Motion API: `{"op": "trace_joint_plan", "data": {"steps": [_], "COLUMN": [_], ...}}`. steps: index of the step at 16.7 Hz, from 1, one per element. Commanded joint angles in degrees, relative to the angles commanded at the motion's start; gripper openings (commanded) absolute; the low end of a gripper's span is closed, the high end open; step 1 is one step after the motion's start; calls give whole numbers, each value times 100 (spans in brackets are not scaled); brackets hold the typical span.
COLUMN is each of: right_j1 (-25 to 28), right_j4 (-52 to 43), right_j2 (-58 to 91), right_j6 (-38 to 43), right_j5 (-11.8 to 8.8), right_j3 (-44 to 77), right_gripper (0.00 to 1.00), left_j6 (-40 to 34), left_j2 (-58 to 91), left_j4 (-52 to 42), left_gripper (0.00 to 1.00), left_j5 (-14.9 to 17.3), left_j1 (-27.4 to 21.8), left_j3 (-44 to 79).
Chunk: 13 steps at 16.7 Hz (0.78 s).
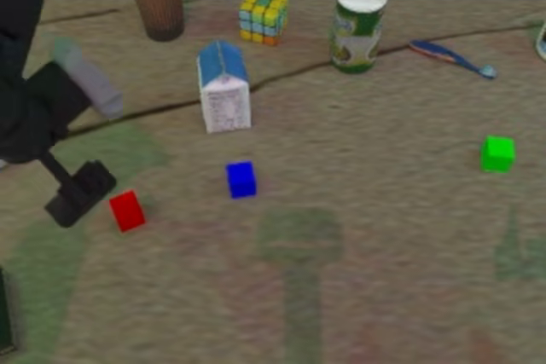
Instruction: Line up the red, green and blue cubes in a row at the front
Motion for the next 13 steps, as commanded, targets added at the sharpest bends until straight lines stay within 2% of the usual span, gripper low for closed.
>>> {"op": "trace_joint_plan", "data": {"steps": [6,13], "right_j1": [0,0], "right_j4": [0,0], "right_j2": [0,0], "right_j6": [0,0], "right_j5": [0,0], "right_j3": [0,0], "right_gripper": [100,100], "left_j6": [954,1114], "left_j2": [2313,2683], "left_j4": [-1070,-1228], "left_gripper": [100,100], "left_j5": [19,29], "left_j1": [-305,-360], "left_j3": [1661,1971]}}
